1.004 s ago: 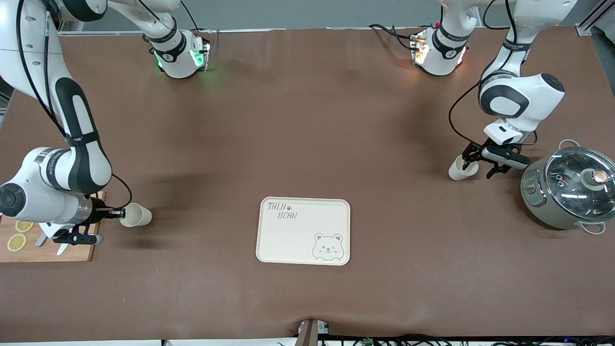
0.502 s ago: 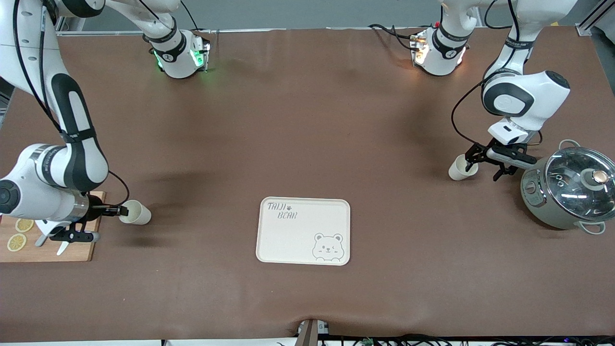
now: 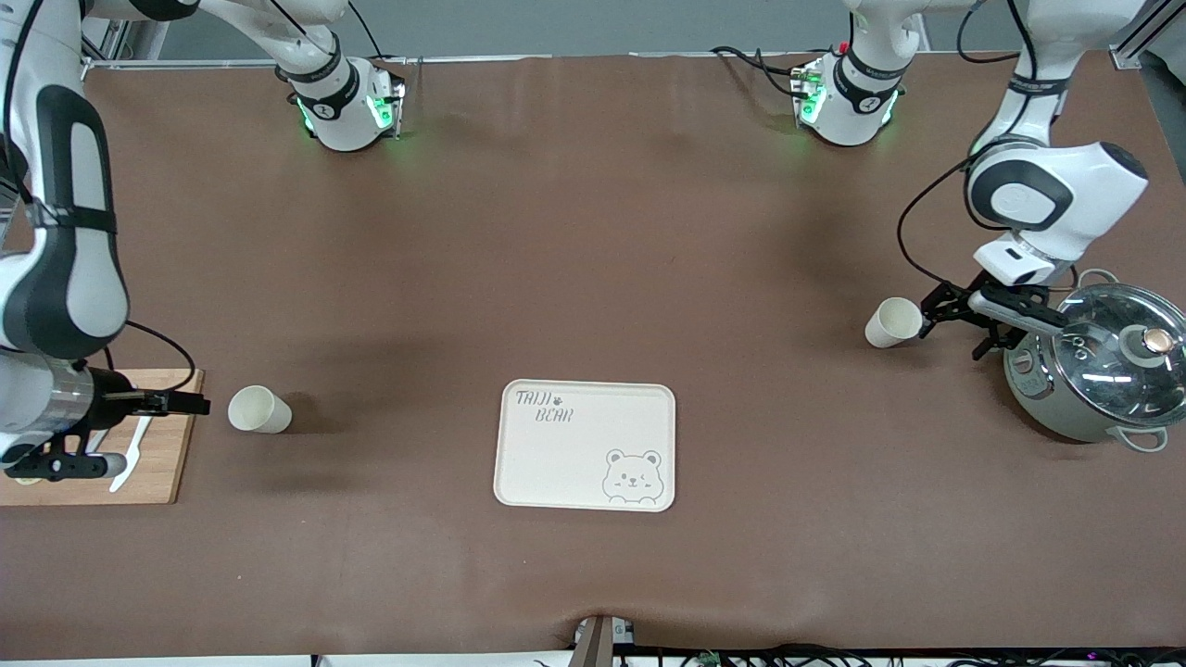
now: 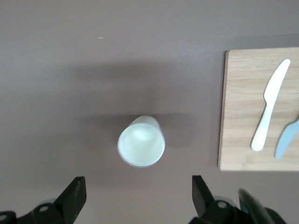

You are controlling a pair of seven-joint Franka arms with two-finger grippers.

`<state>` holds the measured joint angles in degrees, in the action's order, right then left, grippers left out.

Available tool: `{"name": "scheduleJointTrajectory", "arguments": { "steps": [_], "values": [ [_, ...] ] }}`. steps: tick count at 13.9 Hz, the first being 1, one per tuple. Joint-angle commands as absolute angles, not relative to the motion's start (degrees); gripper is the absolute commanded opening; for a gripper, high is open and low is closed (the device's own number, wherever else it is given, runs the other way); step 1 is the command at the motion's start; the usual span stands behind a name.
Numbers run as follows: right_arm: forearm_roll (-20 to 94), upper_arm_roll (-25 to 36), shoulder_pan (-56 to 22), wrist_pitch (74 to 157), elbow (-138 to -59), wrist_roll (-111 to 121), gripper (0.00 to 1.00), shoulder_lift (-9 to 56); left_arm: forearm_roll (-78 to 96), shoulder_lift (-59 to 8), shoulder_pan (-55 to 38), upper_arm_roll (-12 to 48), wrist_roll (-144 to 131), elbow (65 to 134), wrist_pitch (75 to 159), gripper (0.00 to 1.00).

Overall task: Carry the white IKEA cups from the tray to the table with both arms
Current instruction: 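Set down both cups and open both grippers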

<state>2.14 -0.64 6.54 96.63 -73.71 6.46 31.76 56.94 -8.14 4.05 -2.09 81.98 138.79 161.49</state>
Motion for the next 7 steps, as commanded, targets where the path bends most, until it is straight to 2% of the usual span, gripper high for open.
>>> {"name": "scheduleJointTrajectory", "arguments": {
  "steps": [1, 7],
  "values": [
    [1.1, -0.5, 4.6, 86.6, -65.1, 6.2, 1.0, 32.1, 47.5, -7.5, 4.3, -2.1, 72.7, 136.3, 158.0, 1.0],
    [1.4, -1.0, 1.4, 76.6, -66.2, -10.4, 1.0, 19.1, 22.6, -7.2, 4.5, -1.9, 43.4, 123.8, 144.4, 1.0]
  ]
}}
